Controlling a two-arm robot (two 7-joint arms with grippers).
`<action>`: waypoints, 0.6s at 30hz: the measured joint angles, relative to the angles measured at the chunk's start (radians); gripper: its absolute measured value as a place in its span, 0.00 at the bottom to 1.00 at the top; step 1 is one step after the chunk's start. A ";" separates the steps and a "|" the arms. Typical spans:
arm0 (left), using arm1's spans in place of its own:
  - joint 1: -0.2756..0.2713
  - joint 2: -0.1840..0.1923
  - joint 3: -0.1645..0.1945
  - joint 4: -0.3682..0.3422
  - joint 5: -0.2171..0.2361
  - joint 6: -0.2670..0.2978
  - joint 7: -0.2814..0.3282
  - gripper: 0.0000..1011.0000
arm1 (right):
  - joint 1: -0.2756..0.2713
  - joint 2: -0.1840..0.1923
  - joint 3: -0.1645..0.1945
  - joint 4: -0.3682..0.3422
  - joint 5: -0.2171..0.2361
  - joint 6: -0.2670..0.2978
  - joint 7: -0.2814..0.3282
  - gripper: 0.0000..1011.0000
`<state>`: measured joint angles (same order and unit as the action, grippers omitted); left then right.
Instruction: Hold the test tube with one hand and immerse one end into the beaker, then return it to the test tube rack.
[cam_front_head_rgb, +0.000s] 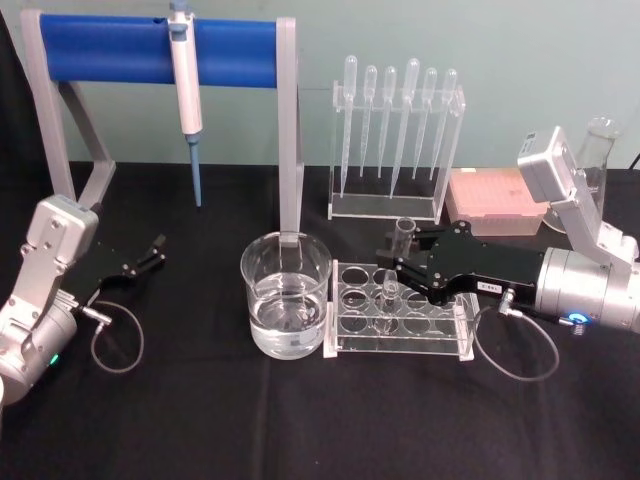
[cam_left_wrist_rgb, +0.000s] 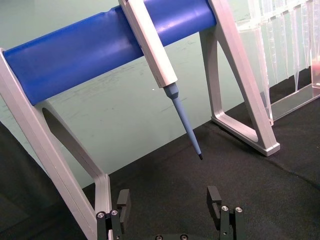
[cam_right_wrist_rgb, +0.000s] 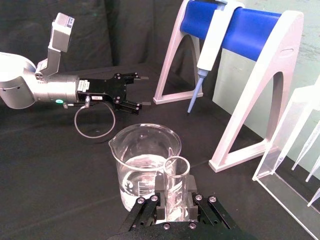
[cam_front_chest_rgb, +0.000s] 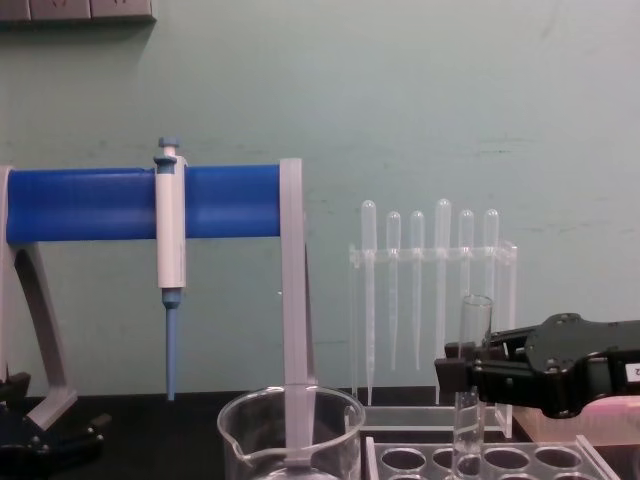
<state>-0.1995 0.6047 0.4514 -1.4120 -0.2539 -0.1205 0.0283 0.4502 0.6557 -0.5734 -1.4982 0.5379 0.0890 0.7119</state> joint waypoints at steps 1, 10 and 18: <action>0.000 0.000 0.000 0.000 0.000 0.000 0.000 0.99 | 0.000 0.000 0.000 0.000 0.000 0.000 0.000 0.24; 0.000 0.000 0.000 0.000 0.000 0.000 0.000 0.99 | 0.001 0.001 0.000 -0.002 0.000 0.000 0.000 0.24; 0.000 0.000 0.000 0.000 0.000 0.000 0.000 0.99 | 0.001 0.001 0.000 -0.003 0.001 0.000 0.000 0.35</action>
<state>-0.1995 0.6047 0.4514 -1.4120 -0.2539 -0.1205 0.0283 0.4510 0.6572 -0.5729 -1.5009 0.5387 0.0895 0.7121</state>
